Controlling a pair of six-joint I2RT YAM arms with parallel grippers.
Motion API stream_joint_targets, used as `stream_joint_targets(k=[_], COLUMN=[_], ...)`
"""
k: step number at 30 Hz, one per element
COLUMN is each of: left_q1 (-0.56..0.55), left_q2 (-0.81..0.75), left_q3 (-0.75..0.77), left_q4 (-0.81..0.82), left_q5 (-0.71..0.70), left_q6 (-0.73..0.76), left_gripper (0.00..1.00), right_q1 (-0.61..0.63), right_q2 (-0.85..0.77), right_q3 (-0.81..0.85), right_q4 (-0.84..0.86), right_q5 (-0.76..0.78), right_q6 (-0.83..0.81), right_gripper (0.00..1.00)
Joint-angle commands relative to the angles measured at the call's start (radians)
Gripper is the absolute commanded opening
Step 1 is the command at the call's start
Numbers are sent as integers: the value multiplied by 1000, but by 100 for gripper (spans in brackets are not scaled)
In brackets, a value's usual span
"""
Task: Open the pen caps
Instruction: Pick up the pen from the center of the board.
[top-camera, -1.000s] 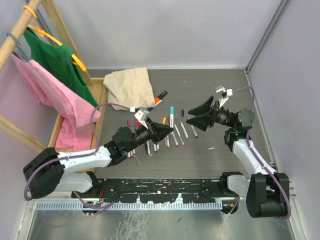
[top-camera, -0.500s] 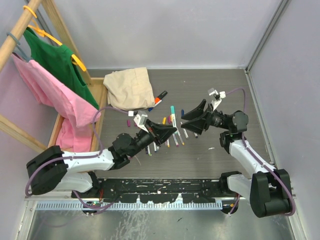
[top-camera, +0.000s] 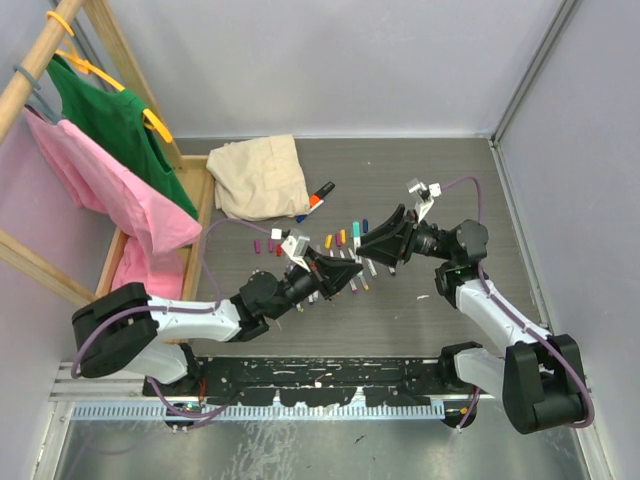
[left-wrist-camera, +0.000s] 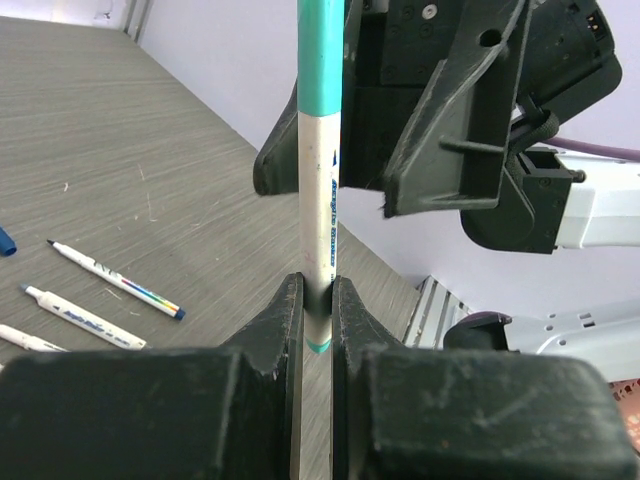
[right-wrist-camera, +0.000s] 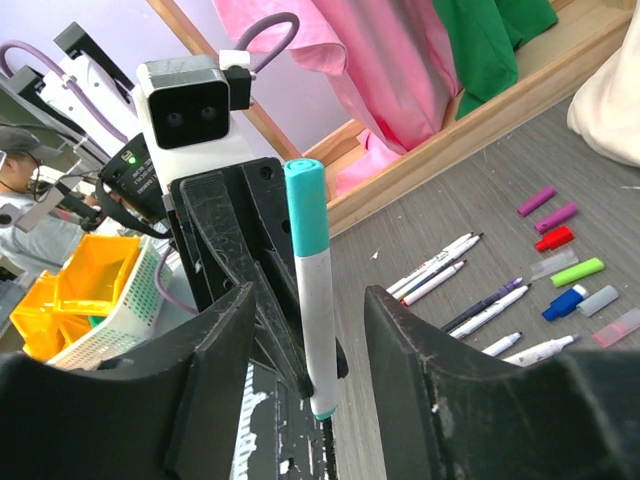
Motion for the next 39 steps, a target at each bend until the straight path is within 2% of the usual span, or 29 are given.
stream_joint_targets(k=[1, 11, 19, 20, 25, 34, 39], left_q1=[-17, -27, -29, -28, -29, -29, -15], left_q2=[19, 44, 34, 31, 4, -75, -176], left_q3=[54, 60, 54, 52, 30, -14, 5], left_q4=[106, 124, 124, 124, 112, 49, -93], left_q5=[-48, -80, -87, -86, -79, -22, 53], left_q6=[0, -1, -9, -12, -27, -2, 67], left_gripper=[0, 0, 1, 4, 42, 69, 86], right_q1=[24, 48, 49, 49, 48, 39, 38], right_q2=[6, 11, 12, 12, 12, 9, 14], right_q3=[28, 36, 38, 41, 55, 93, 160], right_q4=[-46, -78, -77, -78, -98, -212, -431], right_q5=[18, 12, 2, -1, -11, -26, -59], right_q6=[-58, -96, -121, -123, -139, -207, -335], right_gripper=[50, 30, 6, 2, 1, 1, 1])
